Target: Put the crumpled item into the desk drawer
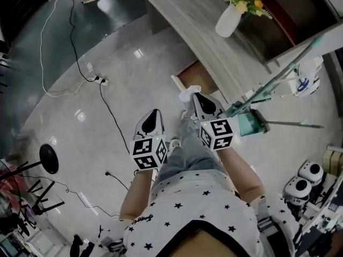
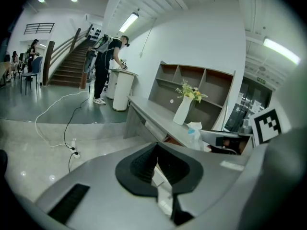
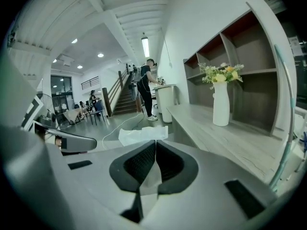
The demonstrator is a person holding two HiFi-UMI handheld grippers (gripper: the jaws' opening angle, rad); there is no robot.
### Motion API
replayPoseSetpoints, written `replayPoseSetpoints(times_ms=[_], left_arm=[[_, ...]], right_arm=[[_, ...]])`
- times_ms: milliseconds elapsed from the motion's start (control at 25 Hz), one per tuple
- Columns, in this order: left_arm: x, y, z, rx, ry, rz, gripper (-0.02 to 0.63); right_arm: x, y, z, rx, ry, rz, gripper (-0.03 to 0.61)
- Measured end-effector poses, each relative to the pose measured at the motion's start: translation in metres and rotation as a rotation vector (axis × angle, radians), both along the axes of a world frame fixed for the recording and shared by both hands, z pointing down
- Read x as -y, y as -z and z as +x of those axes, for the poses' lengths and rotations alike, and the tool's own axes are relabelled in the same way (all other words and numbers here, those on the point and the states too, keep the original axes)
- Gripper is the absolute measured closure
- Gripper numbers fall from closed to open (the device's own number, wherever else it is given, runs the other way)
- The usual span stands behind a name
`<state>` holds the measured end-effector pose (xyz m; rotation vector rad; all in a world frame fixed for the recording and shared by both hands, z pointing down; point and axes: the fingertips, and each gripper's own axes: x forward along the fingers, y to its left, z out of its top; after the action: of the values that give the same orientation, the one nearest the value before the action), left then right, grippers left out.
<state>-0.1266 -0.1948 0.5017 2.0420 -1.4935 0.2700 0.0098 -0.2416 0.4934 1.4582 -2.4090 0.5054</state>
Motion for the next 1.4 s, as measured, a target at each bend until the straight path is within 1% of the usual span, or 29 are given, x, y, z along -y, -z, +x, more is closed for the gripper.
replayPoseSetpoints(times_ms=[360,840,1160,1400], left_arm=[[0.038,-0.042,0.015,-0.002,0.008,-0.061,0.601],[0.067,-0.094,0.029,0.000,0.024,-0.138,0.601],[0.074,-0.118,0.032,0.000,0.038,-0.178,0.601],[0.075,-0.125,0.036,-0.001,0.037,-0.194,0.601]], right_arm=[[0.045,-0.079,0.017,-0.065,-0.007,-0.097,0.578],[0.081,-0.183,0.029,-0.169,0.017,-0.236,0.578],[0.099,-0.234,0.039,-0.227,0.003,-0.303,0.578],[0.107,-0.254,0.040,-0.267,0.016,-0.331,0.578]])
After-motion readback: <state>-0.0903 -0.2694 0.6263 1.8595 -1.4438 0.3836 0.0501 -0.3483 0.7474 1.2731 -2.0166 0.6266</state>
